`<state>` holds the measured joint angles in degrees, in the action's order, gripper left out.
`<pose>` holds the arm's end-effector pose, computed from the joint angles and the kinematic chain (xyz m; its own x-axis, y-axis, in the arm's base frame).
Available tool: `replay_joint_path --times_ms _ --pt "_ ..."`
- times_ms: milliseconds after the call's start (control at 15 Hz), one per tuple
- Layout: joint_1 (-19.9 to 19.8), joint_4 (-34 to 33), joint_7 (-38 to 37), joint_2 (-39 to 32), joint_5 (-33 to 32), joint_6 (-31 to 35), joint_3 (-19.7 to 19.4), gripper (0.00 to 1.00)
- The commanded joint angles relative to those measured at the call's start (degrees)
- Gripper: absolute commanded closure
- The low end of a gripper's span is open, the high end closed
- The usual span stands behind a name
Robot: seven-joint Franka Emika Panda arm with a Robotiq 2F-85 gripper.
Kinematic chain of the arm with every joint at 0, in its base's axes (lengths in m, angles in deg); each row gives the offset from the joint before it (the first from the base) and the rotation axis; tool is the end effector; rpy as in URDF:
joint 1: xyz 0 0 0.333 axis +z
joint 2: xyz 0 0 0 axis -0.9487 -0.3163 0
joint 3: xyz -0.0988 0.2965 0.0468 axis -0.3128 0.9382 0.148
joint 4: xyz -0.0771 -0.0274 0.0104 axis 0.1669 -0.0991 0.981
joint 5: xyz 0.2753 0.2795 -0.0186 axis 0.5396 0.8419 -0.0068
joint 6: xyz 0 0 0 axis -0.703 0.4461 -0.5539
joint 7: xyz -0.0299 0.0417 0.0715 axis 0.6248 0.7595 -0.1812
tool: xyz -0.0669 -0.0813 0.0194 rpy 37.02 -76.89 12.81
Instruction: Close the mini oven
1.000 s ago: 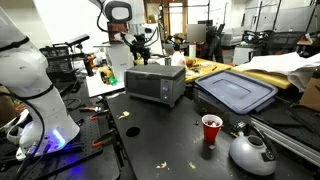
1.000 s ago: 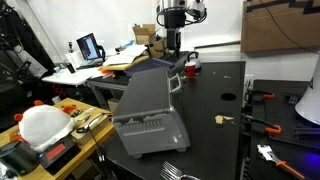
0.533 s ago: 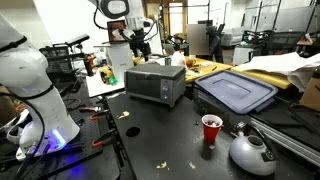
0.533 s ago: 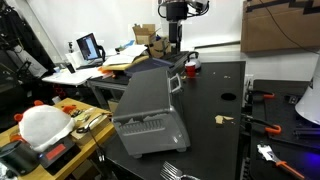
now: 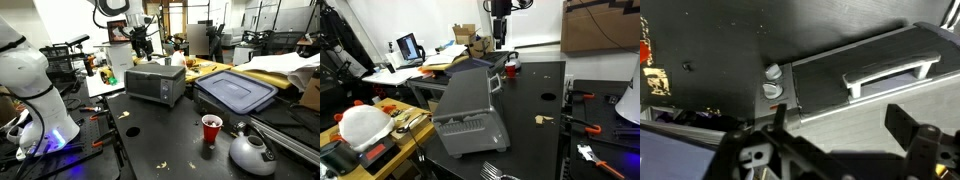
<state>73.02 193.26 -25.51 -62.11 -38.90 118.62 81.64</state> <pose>0.4448 0.0056 0.4309 0.9601 0.2247 0.1666 0.2363 -0.9702 -0.0529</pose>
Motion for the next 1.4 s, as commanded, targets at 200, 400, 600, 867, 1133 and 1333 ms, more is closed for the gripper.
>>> replay_joint_path --times_ms 200,400,600,867,1133,1333 --pt "-3.11 -0.43 -4.31 -1.58 -2.54 -3.58 -2.93 0.0" --pt "-4.59 -0.22 -6.81 -2.83 -3.45 -3.62 -3.56 0.0" --pt "-5.62 -0.37 -8.76 -2.83 -3.61 -5.01 -3.89 0.0" --pt "-5.63 -2.43 -8.58 -0.66 -1.74 -12.58 -4.74 0.0" --pt "-5.14 -5.01 -8.25 4.35 -1.08 -19.01 -4.7 0.0" --pt "-4.69 -6.88 -8.7 7.6 -0.99 -21.78 -4.23 0.0"
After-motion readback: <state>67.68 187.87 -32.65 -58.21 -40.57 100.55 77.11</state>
